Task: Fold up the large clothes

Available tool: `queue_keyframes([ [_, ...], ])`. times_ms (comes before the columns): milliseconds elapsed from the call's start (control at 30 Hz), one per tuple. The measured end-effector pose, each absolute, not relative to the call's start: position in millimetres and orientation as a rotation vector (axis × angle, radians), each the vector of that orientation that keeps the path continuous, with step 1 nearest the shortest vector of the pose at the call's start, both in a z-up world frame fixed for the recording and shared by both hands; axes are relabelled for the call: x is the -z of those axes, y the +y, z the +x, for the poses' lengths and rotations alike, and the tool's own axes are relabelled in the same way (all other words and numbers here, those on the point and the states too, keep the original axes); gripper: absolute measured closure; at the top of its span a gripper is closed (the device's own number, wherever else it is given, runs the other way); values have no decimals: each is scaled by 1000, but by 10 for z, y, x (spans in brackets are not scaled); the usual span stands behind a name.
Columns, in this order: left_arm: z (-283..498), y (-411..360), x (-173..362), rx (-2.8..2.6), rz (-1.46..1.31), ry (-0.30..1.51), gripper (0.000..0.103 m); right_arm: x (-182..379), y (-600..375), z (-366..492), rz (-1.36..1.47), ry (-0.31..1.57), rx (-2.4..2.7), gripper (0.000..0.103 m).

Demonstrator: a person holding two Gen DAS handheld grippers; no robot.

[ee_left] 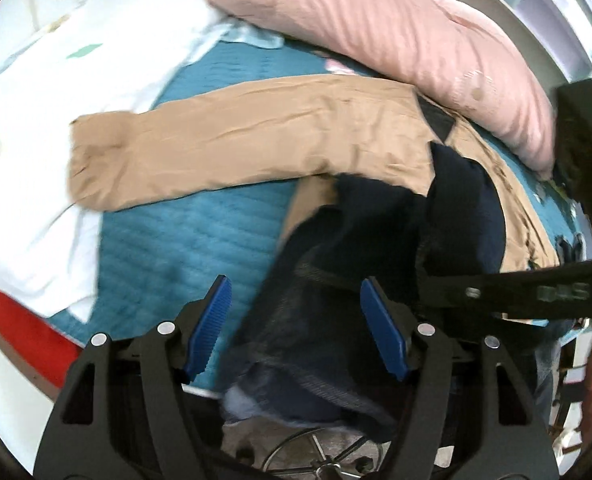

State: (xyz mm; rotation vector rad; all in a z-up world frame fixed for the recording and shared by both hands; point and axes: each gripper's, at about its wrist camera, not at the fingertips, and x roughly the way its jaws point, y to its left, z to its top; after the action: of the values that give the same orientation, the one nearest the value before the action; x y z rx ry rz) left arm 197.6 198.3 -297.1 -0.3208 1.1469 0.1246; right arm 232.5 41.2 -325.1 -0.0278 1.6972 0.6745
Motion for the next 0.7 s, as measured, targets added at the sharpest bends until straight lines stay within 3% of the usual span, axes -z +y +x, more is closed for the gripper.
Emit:
queue_keyframes([
  [433,1679,2433,3091,-240,-396,1188,35,3938,986,2363,-79,1763,-646,93],
  [500,1678,2403,3040,-240,-392,1181,33,3872,1009,2336,-99,1753,-674,82],
  [567,1671,2389,2984,-237,-395,1167,29,3723,1043,2273,-102,1737,-758,41],
  [633,1679,2383,2945,-241,-395,1160,29,3509,1042,2223,-134,1675,-793,30],
  [700,1686,2377,2896,-245,-393,1152,29,3312,995,2232,-111,1630,-811,29],
])
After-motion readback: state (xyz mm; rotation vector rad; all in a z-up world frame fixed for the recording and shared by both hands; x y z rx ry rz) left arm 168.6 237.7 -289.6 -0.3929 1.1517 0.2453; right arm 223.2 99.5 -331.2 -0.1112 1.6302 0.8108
